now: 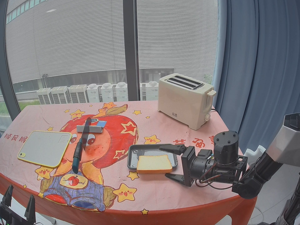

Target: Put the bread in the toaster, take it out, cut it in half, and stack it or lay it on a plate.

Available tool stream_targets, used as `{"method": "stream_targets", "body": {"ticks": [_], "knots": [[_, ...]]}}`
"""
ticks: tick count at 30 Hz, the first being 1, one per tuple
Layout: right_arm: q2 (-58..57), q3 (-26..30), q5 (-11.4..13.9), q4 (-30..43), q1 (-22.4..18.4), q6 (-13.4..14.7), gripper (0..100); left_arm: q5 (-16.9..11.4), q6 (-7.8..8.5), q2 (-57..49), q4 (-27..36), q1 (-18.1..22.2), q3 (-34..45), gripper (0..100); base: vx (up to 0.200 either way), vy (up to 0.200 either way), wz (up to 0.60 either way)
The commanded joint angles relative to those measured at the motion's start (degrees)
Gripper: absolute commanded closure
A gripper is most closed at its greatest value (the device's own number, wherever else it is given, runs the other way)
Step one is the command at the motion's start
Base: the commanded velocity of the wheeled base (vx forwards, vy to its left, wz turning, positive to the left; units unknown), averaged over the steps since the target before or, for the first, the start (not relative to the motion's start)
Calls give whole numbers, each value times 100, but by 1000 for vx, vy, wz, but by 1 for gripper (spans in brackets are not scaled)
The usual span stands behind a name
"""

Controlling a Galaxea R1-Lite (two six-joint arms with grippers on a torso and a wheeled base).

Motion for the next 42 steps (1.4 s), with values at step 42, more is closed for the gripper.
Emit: {"method": "stream_targets", "body": {"ticks": [42], "knots": [[-878,-634,-566,1672,275,-807,100,2,-1,-57,-2,0,84,0,0,0,0]]}}
